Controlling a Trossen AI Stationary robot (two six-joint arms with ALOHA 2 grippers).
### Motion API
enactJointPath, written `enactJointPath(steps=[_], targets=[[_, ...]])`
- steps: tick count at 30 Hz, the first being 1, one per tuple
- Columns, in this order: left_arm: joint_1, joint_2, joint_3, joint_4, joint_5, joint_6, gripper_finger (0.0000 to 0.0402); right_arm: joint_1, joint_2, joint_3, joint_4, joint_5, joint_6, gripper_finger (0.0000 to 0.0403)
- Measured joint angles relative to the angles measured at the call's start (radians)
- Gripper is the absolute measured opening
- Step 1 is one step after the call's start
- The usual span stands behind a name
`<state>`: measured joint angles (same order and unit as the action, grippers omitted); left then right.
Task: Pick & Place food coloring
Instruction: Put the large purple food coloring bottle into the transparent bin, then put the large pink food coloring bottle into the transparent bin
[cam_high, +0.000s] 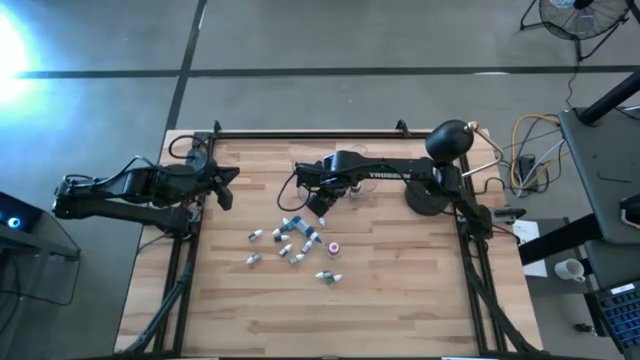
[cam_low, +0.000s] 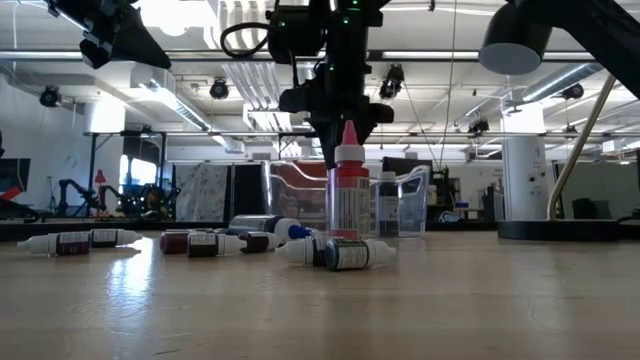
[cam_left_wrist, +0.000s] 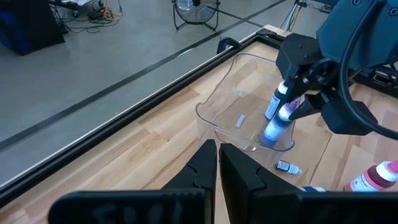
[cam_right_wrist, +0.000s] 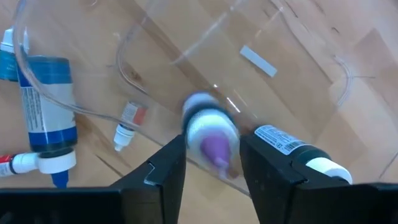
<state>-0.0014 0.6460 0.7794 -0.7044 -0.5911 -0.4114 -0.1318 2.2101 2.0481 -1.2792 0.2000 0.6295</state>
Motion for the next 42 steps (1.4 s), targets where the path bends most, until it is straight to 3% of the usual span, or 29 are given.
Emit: enactJointPath(steps=[9, 15, 21, 26, 35, 42], targets=[[0.0, 0.0, 0.0, 0.0, 0.0, 0.0, 0.0, 0.001, -0.01, 0.003, 0.0, 0.01, 0.005, 0.0172], [0.0, 0.0, 0.0, 0.0, 0.0, 0.0, 0.0, 0.037, -0.098, 0.008, -0.001, 0.05, -0.077, 0.0186], [0.0, 0.0, 0.0, 0.0, 0.0, 0.014, 0.0, 0.166, -0.253, -0.099, 0.001, 0.047, -0.592, 0.0182], [0.0, 0.0, 0.0, -0.001, 0.0, 0.02, 0.0, 0.238, -0.347, -0.28, 0.104, -0.111, -0.885, 0.0178], [0.0, 0.0, 0.0, -0.006, 0.017, 0.02, 0.0, 0.315, -0.309, -0.422, 0.355, -0.147, -0.954, 0.0206], [0.0, 0.0, 0.0, -0.011, 0.071, 0.018, 0.0, 0.314, -0.275, -0.423, 0.374, -0.144, -0.821, 0.0241]])
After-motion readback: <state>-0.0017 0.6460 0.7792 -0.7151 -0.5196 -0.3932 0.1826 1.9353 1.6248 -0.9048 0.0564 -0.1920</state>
